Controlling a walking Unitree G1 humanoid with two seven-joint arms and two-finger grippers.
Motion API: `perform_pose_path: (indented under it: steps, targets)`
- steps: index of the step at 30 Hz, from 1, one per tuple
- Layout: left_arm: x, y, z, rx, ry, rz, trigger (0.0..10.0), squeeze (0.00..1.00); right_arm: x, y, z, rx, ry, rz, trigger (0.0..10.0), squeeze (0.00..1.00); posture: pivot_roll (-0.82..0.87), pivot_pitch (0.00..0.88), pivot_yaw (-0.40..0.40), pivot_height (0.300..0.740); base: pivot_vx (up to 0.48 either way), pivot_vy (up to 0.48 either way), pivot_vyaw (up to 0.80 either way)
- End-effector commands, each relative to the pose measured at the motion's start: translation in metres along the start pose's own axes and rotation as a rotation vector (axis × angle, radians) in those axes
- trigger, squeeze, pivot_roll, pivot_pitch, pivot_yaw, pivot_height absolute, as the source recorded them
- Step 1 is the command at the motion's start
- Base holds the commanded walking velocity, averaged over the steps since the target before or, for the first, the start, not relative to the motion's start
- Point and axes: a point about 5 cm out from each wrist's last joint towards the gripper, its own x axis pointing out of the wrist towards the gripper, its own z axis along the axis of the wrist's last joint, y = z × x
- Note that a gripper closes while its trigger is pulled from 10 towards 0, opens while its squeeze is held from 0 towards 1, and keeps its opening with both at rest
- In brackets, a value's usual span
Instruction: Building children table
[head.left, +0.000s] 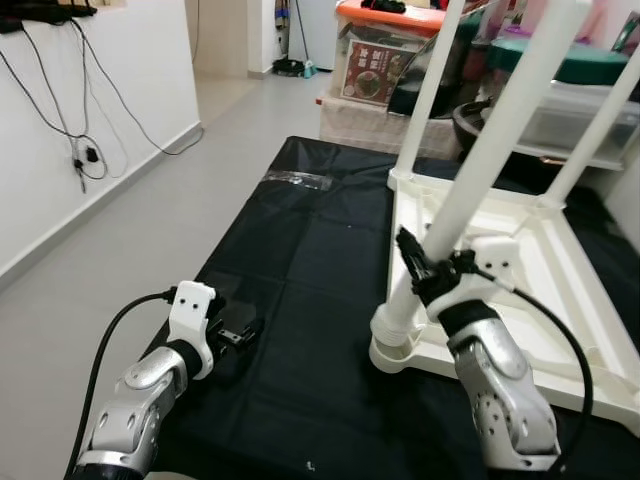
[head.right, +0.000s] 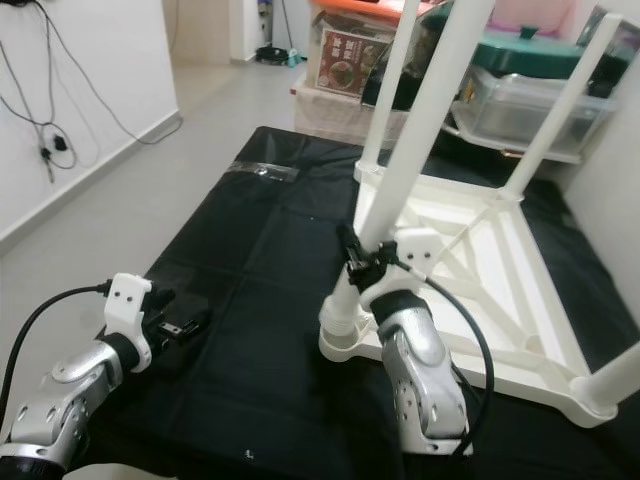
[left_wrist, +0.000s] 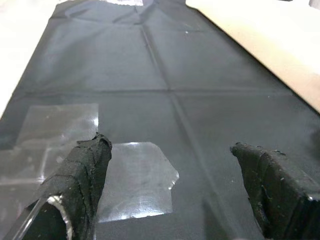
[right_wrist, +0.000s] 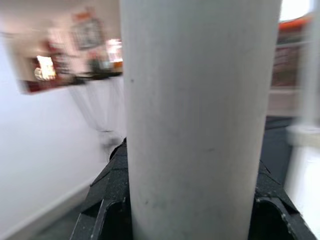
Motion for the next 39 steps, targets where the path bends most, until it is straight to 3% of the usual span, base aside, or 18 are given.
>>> perform_pose_path:
  steps: [1, 2, 3, 5, 6, 11, 20, 23, 32, 39]
  targets:
    - [0.001, -0.003, 0.005, -0.007, -0.026, -0.054, 10.0, 0.00, 0.006, 0.003, 0.021, 0.027, -0.056, 0.106, 0.0, 0.00, 0.11, 0.000, -0.082, 0.740, 0.000, 0.000, 0.00]
    - [0.002, -0.008, 0.011, -0.004, -0.049, -0.112, 10.0, 0.00, 0.010, 0.004, 0.030, 0.024, -0.064, 0.183, 0.0, 0.00, 0.11, 0.000, -0.087, 0.740, 0.000, 0.000, 0.00]
    - [0.002, -0.008, 0.011, -0.004, -0.049, -0.112, 10.0, 0.00, 0.010, 0.004, 0.030, 0.024, -0.064, 0.183, 0.0, 0.00, 0.11, 0.000, -0.087, 0.740, 0.000, 0.000, 0.00]
    - [0.001, -0.021, 0.022, 0.014, -0.081, -0.260, 10.0, 0.00, 0.016, 0.007, 0.041, 0.007, -0.060, 0.307, 0.0, 0.00, 0.12, 0.000, -0.092, 0.740, 0.000, 0.000, 0.00]
    - [0.001, -0.021, 0.022, 0.014, -0.081, -0.260, 10.0, 0.00, 0.016, 0.007, 0.041, 0.007, -0.060, 0.307, 0.0, 0.00, 0.12, 0.000, -0.092, 0.740, 0.000, 0.000, 0.00]
    - [-0.002, -0.034, 0.035, 0.020, -0.092, -0.459, 10.0, 0.00, 0.024, 0.022, 0.045, 0.005, -0.037, 0.469, 0.0, 0.00, 0.12, 0.000, -0.093, 0.740, 0.000, 0.000, 0.00]
    - [0.003, -0.037, 0.040, 0.026, -0.076, -0.551, 10.0, 0.00, 0.023, 0.053, 0.034, 0.046, -0.003, 0.593, 0.0, 0.00, 0.11, 0.000, -0.081, 0.740, 0.000, 0.000, 0.00]
    - [0.007, -0.038, 0.037, 0.027, -0.044, -0.609, 10.0, 0.00, 0.022, 0.070, 0.033, 0.063, -0.002, 0.673, 0.0, 0.00, 0.10, 0.000, -0.076, 0.740, 0.000, 0.000, 0.00]
    - [0.012, -0.052, 0.034, 0.043, 0.033, -0.778, 10.0, 0.00, 0.020, 0.091, 0.037, 0.084, -0.012, 0.767, 0.0, 0.00, 0.08, 0.000, -0.064, 0.740, 0.000, 0.000, 0.00]
    - [0.014, -0.050, 0.033, 0.062, 0.050, -0.786, 10.0, 0.00, 0.019, 0.096, 0.039, 0.089, -0.016, 0.791, 0.0, 0.00, 0.08, 0.000, -0.067, 0.740, 0.000, 0.000, 0.00]
